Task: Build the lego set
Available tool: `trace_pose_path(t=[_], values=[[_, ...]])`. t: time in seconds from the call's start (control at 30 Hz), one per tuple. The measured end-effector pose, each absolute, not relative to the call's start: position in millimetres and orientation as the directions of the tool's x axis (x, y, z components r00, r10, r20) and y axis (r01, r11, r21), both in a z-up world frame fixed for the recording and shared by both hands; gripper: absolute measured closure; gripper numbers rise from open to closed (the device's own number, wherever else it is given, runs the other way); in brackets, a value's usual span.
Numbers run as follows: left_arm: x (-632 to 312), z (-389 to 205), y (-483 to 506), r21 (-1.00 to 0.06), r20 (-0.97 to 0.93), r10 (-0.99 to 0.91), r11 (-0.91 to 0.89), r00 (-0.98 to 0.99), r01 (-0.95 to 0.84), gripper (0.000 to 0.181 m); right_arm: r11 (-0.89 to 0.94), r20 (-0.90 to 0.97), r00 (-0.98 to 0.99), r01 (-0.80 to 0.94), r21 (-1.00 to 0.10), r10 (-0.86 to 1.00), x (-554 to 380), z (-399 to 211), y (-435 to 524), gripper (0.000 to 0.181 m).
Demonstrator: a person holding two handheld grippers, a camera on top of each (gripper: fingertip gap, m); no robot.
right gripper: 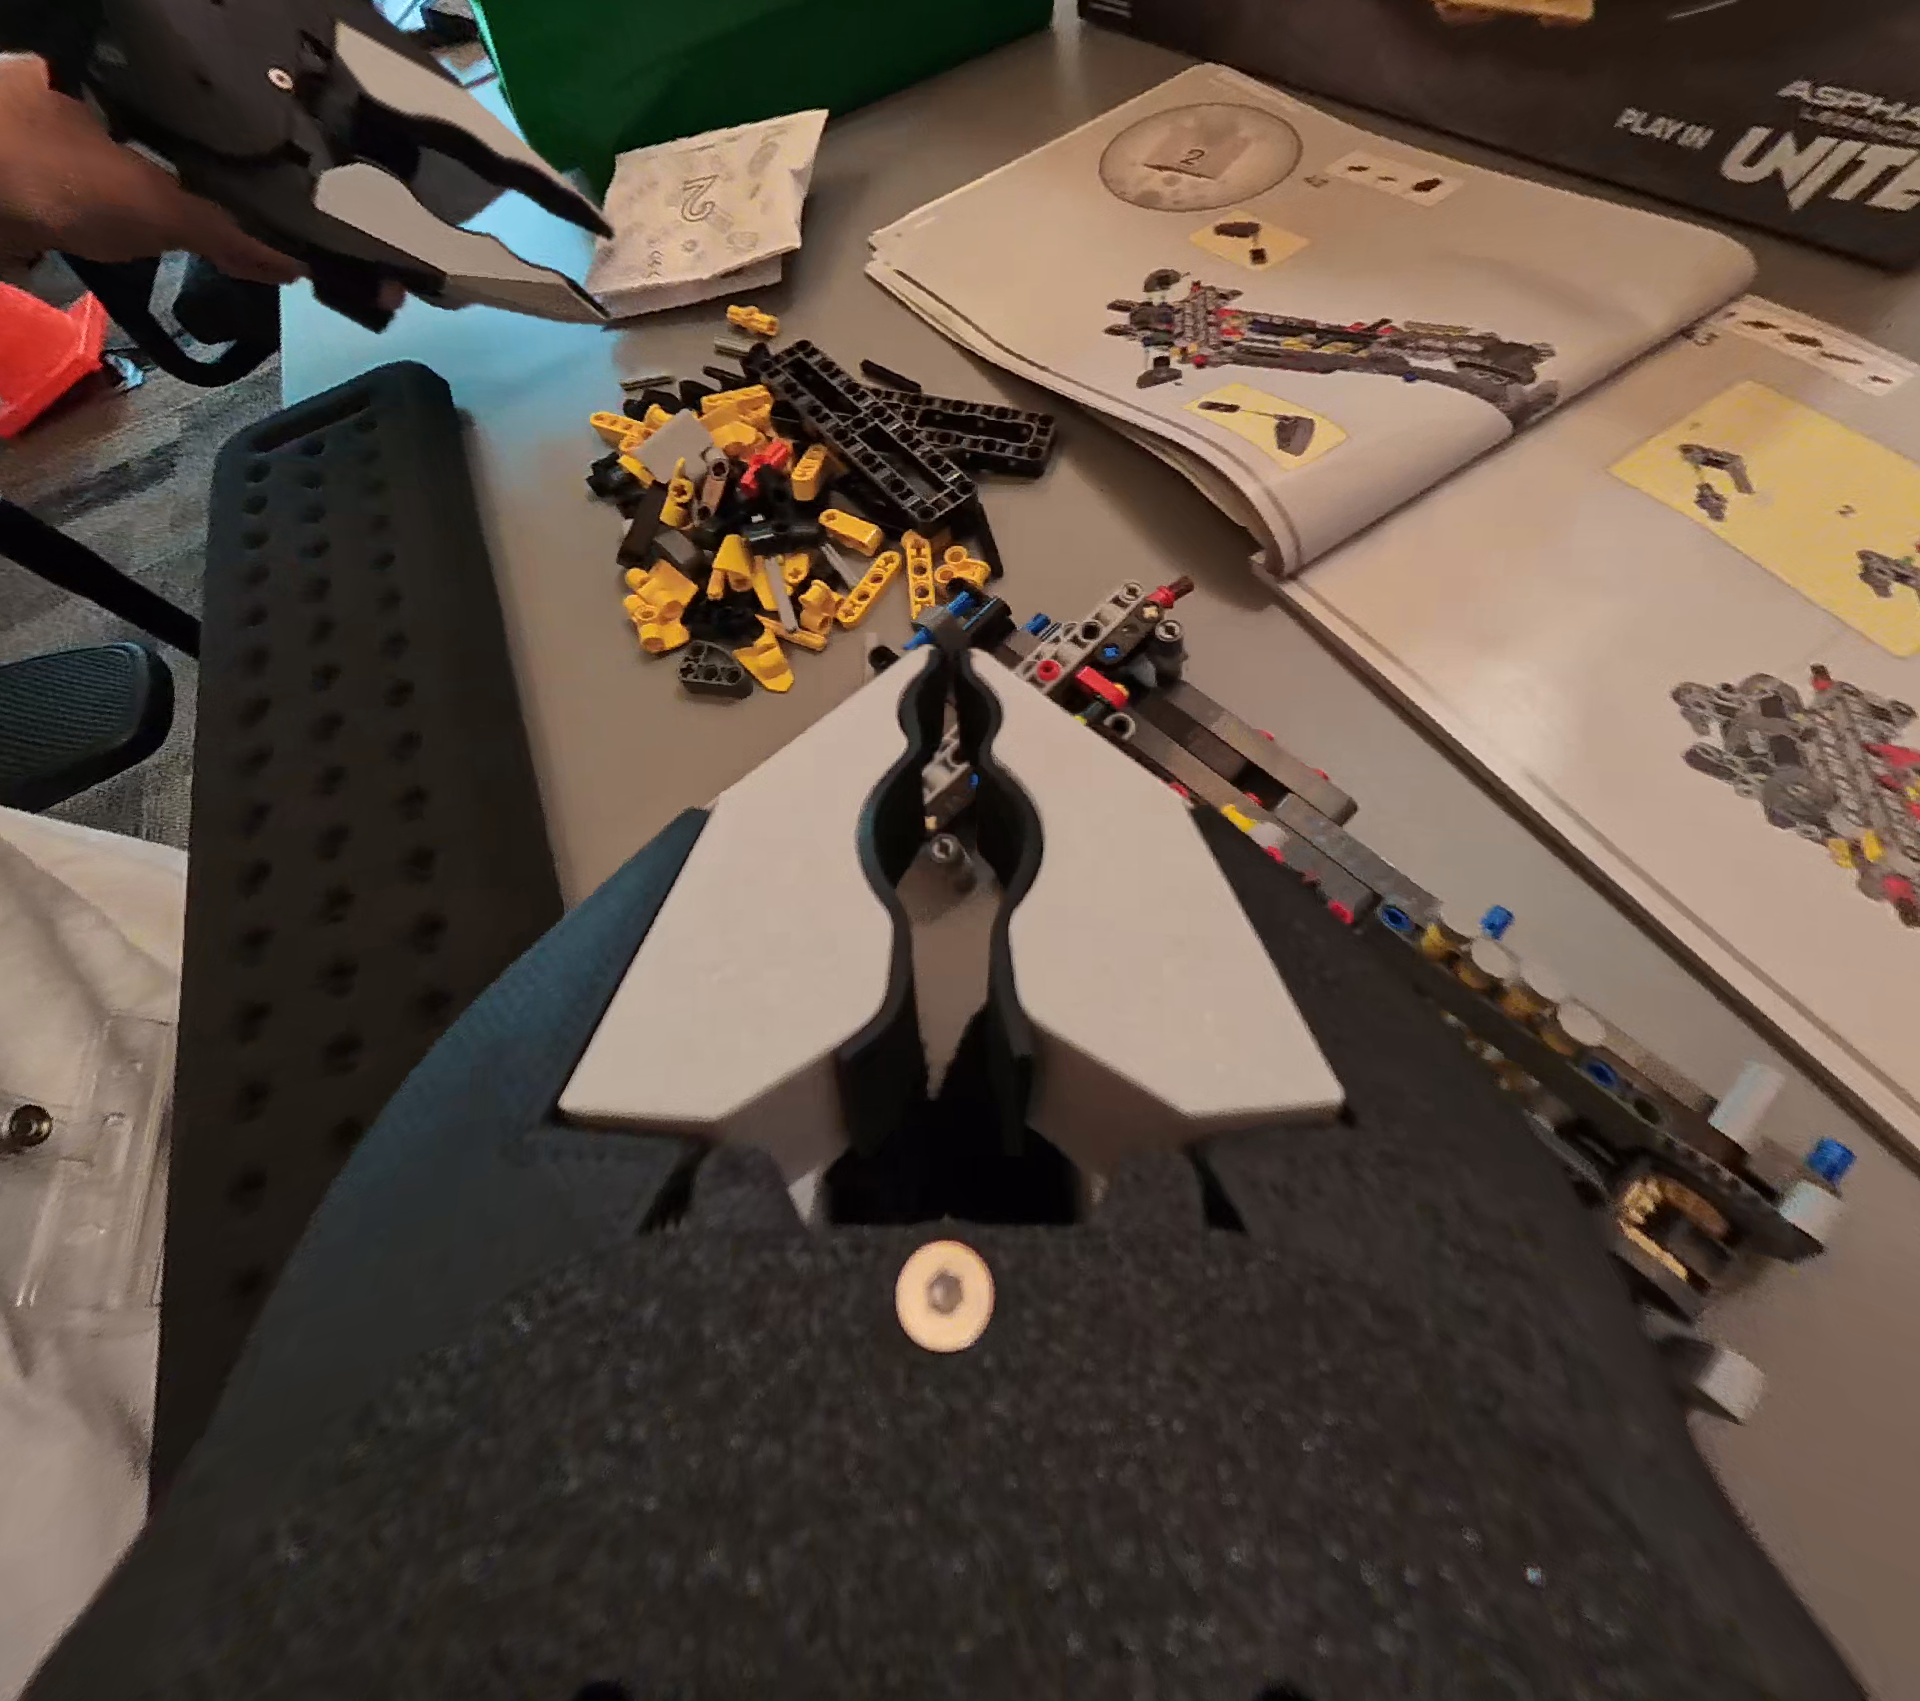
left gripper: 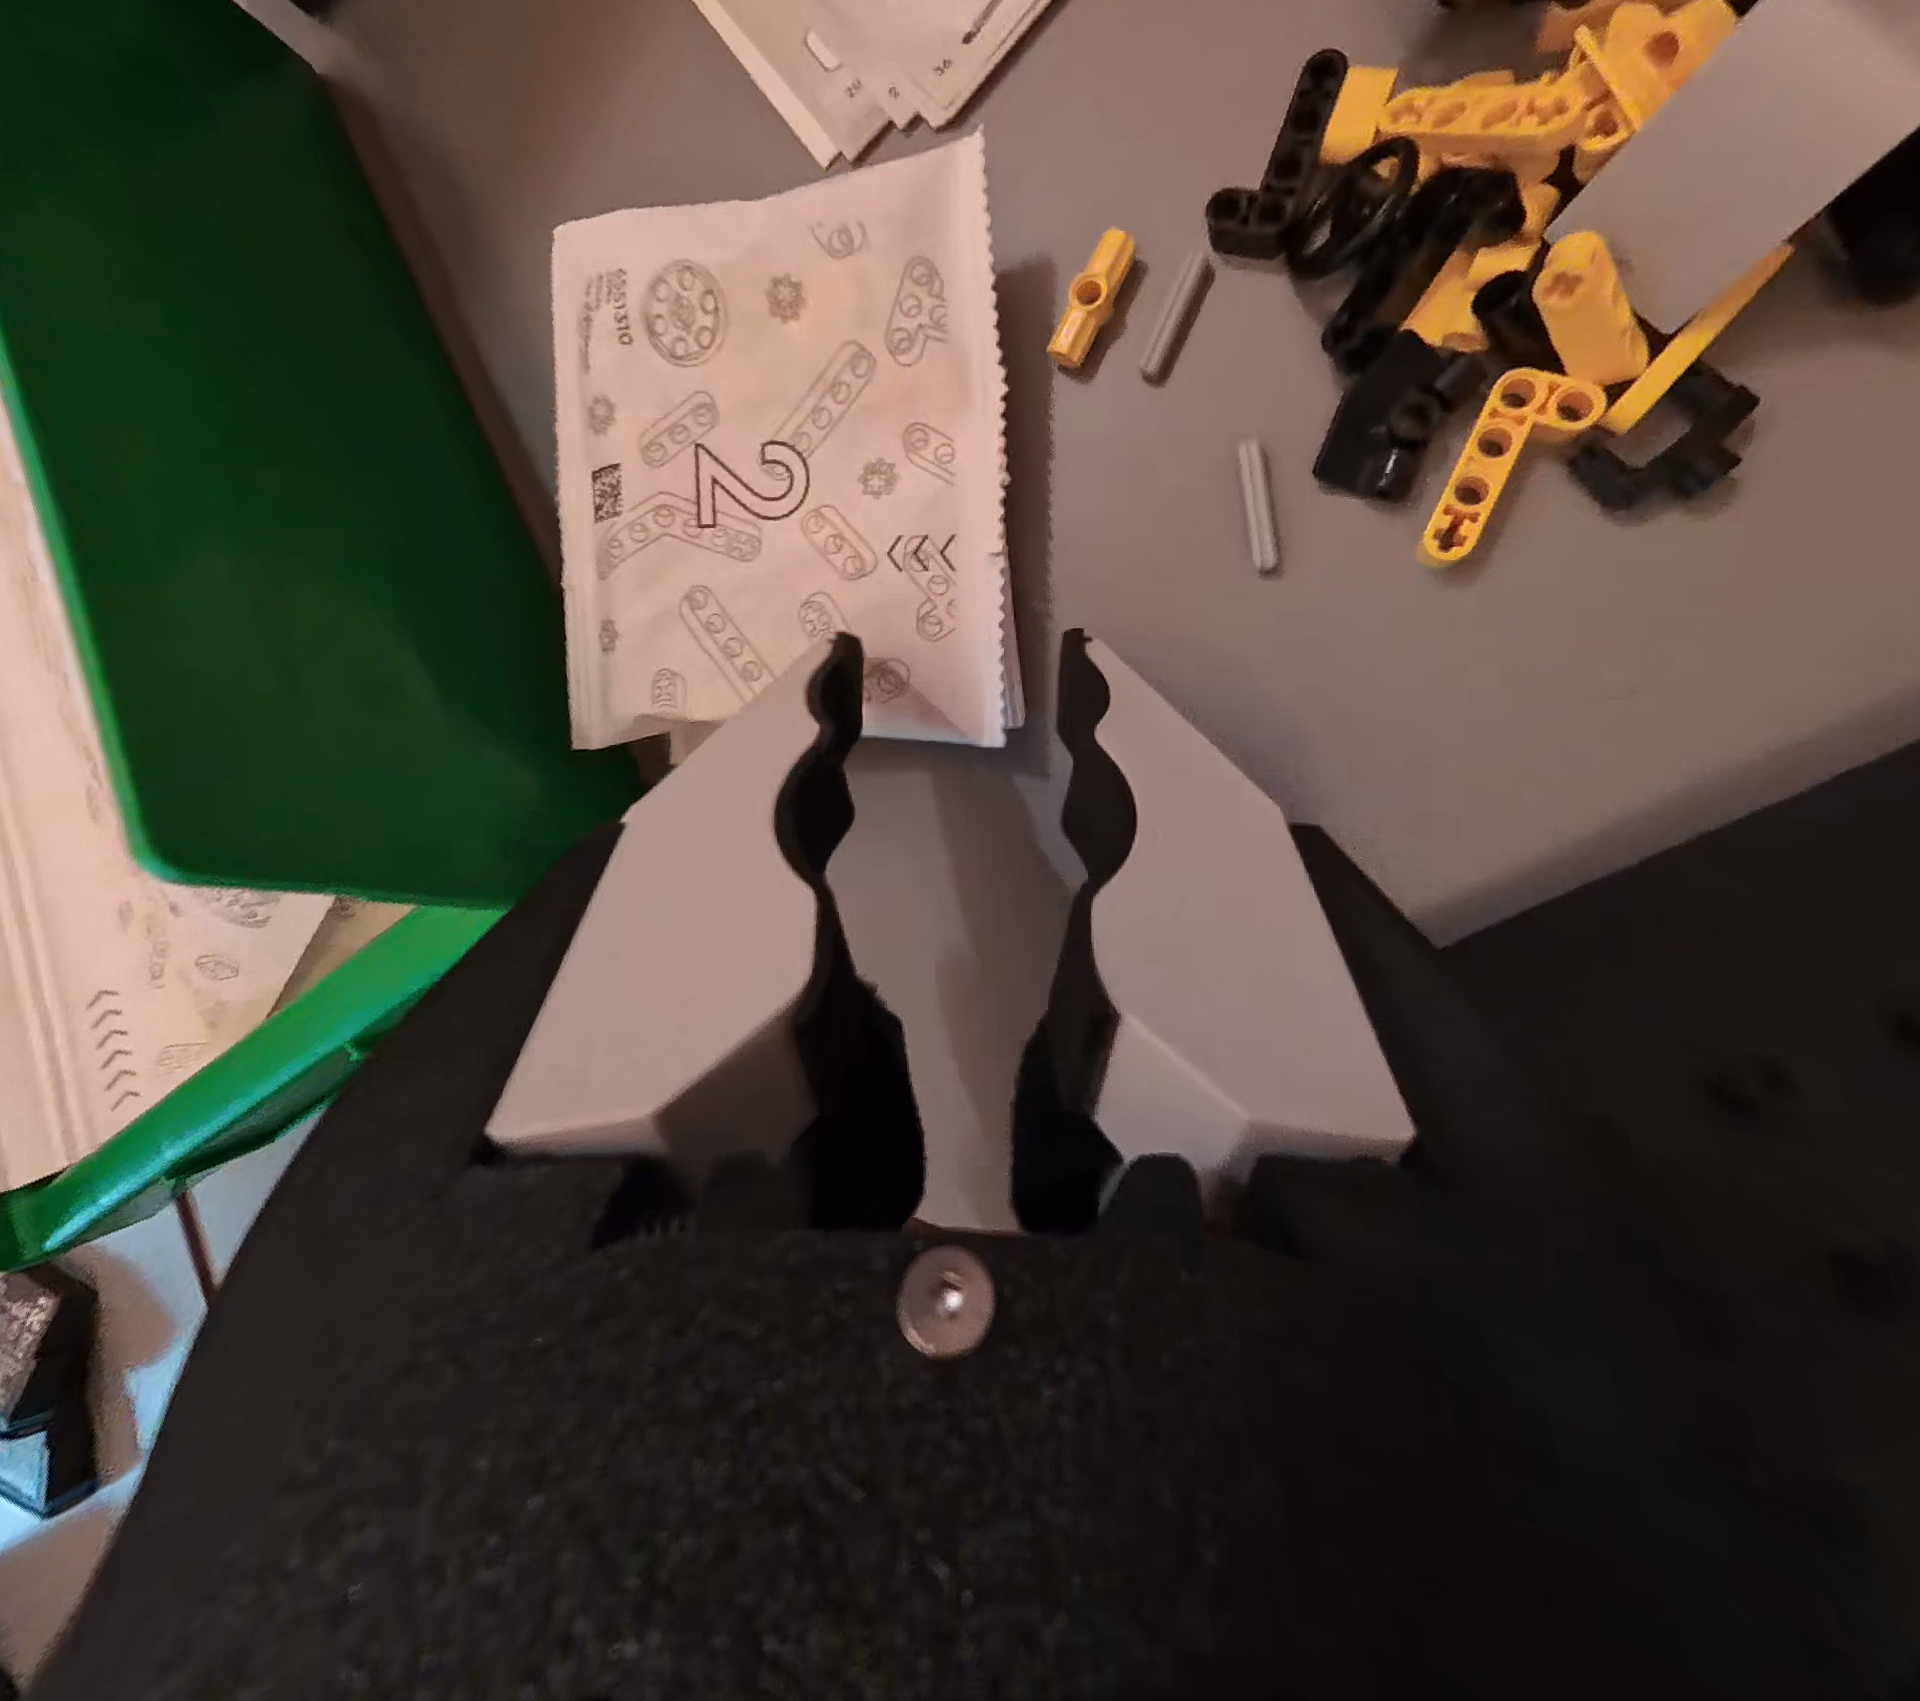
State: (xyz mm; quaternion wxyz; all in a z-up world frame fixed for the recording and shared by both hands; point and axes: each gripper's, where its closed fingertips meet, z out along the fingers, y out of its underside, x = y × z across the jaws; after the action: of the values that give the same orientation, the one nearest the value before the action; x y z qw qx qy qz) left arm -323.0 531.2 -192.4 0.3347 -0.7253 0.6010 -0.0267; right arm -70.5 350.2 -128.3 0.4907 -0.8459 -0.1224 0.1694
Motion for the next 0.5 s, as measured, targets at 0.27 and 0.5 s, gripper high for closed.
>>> trace_pose_path(t=[0.27, 0.5], values=[[-316.5, -196.1, 533.3, -0.495, -0.432, -0.867, -0.002, 0.248, -0.869, 0.181, -0.499, -0.153, 0.888, 0.095, -0.862, 0.433, -89.3, -129.0, 356.8, 0.181], [-319.3, -132.1, 540.8, -0.548, -0.505, -0.819, 0.062, 0.272, -0.834, 0.181, -0.339, -0.063, 0.802, 0.179, -0.924, 0.594, -142.4, -94.6, 392.3, 0.165]])
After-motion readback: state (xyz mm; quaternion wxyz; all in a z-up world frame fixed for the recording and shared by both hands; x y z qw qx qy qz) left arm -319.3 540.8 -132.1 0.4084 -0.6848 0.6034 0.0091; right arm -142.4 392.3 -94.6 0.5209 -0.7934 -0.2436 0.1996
